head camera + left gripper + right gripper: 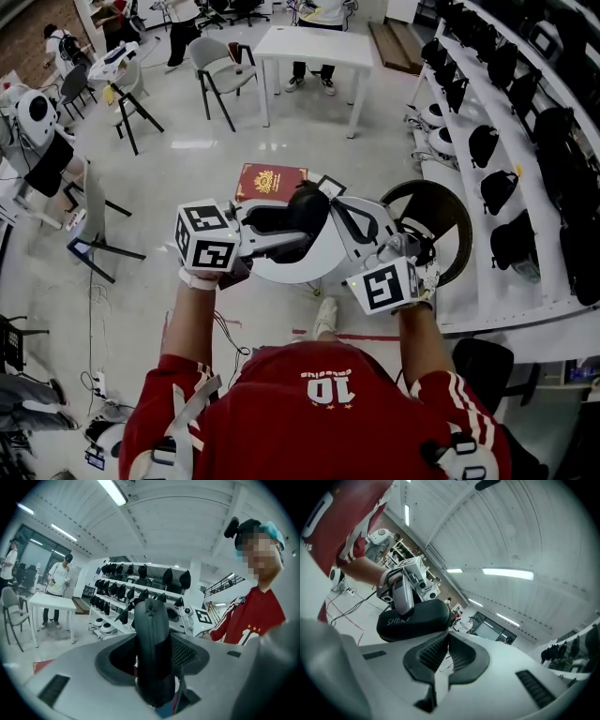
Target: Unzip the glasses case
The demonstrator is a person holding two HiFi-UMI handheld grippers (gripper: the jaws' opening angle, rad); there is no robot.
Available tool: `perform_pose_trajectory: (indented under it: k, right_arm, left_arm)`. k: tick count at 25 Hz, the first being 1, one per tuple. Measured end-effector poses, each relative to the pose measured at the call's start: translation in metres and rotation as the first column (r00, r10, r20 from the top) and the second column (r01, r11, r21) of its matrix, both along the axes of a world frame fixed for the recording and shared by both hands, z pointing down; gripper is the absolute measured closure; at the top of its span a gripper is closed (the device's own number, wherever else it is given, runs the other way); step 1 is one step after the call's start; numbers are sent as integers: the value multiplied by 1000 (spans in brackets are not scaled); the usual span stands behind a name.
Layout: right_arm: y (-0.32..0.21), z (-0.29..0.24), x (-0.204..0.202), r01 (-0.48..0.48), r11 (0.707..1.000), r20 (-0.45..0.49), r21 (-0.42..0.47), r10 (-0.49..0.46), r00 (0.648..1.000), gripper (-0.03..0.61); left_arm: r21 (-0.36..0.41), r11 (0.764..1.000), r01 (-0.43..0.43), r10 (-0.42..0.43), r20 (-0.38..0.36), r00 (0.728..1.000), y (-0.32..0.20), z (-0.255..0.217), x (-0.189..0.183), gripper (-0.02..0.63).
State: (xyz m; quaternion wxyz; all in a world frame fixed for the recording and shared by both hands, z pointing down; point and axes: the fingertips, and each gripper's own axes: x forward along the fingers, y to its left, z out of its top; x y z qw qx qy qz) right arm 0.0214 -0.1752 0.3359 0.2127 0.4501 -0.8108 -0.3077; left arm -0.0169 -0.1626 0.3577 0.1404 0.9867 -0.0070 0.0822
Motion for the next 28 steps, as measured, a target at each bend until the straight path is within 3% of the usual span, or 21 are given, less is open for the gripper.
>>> perform_pose_trajectory:
  k: [6, 12, 14, 20, 24, 28]
  right_arm:
    - [-1, 14, 3, 2, 1000, -180, 16, 1, 984, 561]
    - [0, 22, 6, 10, 1000, -287, 23, -2, 958, 560]
    - [2, 29, 5, 25, 1000, -347, 16, -18, 938, 560]
    - [2, 56, 3, 57, 997, -503, -59, -79, 860, 561]
    - [-1, 66, 2, 44, 996, -534, -82, -81, 842, 561]
    - [-3, 67, -2, 27, 995, -536, -94, -73, 841, 561]
  left_arm:
    - [45, 998, -43, 36, 148, 988, 0, 22, 5, 399]
    - [106, 993, -57, 27, 268, 963, 0, 41, 11, 399]
    - [143, 987, -66, 15, 332, 943, 0, 49, 11, 400]
    - [221, 968, -120, -16, 528, 849, -6, 78, 10, 400]
    - [258, 957, -131, -46, 583, 811, -10, 89, 11, 400]
    - [246, 961, -127, -39, 577, 816, -13, 94, 11, 402]
